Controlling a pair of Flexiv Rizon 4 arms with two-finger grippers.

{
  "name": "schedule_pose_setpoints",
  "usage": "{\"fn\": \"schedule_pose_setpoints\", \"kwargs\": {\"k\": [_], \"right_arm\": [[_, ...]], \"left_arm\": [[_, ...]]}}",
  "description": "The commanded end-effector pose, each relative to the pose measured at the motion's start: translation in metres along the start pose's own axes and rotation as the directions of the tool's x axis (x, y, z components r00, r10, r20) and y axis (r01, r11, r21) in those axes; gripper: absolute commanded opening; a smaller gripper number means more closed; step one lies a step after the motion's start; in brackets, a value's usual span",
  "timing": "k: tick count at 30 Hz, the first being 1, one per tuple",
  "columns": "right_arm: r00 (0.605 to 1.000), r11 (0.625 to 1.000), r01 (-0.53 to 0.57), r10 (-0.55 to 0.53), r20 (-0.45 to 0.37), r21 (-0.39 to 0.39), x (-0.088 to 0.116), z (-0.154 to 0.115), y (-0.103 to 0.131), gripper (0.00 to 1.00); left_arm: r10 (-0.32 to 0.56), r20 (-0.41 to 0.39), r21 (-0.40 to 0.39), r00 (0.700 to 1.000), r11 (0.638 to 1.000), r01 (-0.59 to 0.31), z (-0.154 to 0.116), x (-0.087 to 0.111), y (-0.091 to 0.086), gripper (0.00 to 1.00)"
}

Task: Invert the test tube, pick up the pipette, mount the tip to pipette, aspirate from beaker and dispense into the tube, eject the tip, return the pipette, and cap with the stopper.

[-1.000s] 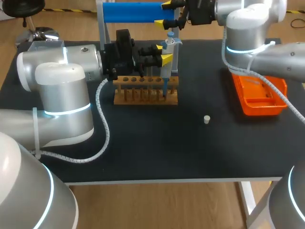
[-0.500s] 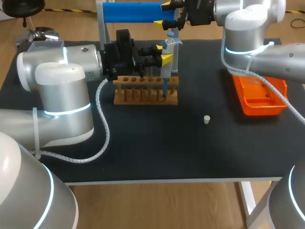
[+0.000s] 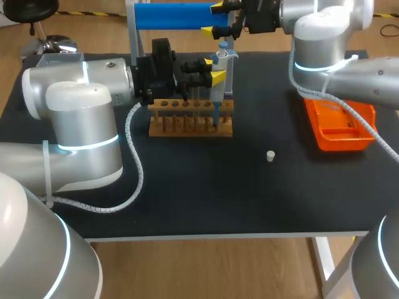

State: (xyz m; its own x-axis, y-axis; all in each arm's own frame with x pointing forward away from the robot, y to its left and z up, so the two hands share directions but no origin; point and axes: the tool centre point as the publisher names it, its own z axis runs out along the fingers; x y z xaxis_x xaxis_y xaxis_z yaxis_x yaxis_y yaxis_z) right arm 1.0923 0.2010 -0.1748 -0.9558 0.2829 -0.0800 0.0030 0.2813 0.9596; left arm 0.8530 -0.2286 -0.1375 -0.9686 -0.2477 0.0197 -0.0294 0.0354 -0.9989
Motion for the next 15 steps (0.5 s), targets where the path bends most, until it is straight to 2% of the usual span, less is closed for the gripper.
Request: {"fn": "schedule_pose_setpoints", "kwargs": {"k": [1, 11, 15], "right_arm": [[1.000, 1.000, 0.000, 0.000, -0.004, 0.004, -0.001, 0.000, 0.000, 1.00], [1.000, 1.000, 0.000, 0.000, -0.004, 0.004, -0.001, 0.000, 0.000, 1.00], [1.000, 1.000, 0.000, 0.000, -0.004, 0.004, -0.001, 0.000, 0.000, 1.00]], "left_arm": [[0.001, 0.005, 0.003, 1.000, 1.000, -0.001, 0.001, 0.001, 0.001, 0.00], [0.001, 0.005, 0.003, 1.000, 1.000, -0.001, 0.001, 0.001, 0.001, 0.00], [-0.005, 0.072, -0.046, 0.997, 0.999, 0.009, -0.023, -0.014, 0.002, 0.00]]}}
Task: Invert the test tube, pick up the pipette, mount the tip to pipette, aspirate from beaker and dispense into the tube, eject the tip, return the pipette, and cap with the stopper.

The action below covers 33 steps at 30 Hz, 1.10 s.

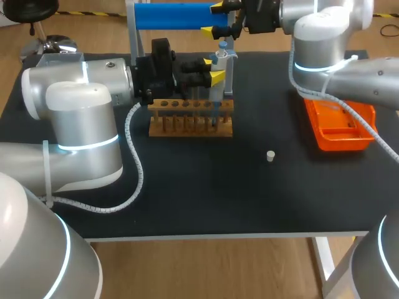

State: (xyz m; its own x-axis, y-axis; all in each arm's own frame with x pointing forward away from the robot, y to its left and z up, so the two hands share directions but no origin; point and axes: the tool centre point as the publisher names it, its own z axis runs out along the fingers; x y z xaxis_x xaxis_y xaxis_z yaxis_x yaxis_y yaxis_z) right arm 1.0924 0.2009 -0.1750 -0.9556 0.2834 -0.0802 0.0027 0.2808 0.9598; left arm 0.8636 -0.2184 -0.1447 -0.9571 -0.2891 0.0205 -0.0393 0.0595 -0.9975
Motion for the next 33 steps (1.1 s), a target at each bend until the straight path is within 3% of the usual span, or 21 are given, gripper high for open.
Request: {"fn": "schedule_pose_setpoints", "kwargs": {"k": [1, 15, 27, 33], "right_arm": [[1.000, 1.000, 0.000, 0.000, -0.005, 0.004, -0.001, 0.000, 0.001, 1.00], [1.000, 1.000, 0.000, 0.000, -0.005, 0.004, -0.001, 0.000, 0.001, 1.00], [1.000, 1.000, 0.000, 0.000, -0.005, 0.004, -0.001, 0.000, 0.001, 1.00], [1.000, 1.000, 0.000, 0.000, -0.005, 0.004, -0.001, 0.000, 0.001, 1.00]], "left_arm": [[-0.005, 0.046, -0.033, 0.999, 0.999, 0.007, -0.021, -0.006, -0.004, 0.00], [-0.010, 0.230, -0.132, 0.973, 0.990, 0.041, -0.081, -0.063, -0.001, 0.00], [-0.009, 0.326, -0.184, 0.945, 0.980, 0.073, -0.098, -0.118, 0.004, 0.00], [-0.004, 0.405, -0.188, 0.914, 0.978, 0.087, -0.103, -0.147, 0.004, 0.00]]}}
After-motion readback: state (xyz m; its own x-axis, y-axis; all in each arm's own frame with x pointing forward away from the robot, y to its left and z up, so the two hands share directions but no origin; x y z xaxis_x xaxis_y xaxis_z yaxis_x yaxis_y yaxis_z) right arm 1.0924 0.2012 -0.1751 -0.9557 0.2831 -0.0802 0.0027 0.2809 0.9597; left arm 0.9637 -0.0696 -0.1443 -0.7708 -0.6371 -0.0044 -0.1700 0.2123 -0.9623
